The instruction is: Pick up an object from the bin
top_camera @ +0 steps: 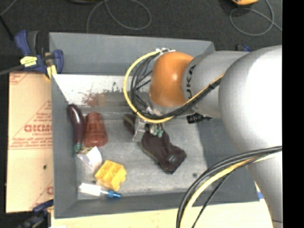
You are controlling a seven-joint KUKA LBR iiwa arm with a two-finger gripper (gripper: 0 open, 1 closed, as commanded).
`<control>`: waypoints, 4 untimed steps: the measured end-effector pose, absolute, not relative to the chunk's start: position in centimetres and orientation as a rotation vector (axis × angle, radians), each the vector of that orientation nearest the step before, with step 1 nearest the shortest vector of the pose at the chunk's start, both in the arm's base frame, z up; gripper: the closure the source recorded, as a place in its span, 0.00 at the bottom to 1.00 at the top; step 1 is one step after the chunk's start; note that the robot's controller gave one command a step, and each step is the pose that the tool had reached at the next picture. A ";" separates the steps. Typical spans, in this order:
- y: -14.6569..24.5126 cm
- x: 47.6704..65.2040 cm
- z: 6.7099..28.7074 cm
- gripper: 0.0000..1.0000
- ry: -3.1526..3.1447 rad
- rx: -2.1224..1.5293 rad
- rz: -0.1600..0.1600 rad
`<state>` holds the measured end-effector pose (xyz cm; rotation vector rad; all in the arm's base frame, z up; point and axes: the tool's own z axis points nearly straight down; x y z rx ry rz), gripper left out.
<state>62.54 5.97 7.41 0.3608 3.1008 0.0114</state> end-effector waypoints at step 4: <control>5.9 62.5 12.7 1.00 3.101 0.362 0.013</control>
Offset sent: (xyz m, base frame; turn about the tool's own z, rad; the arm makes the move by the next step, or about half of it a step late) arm -0.0002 0.0000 0.0650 0.0000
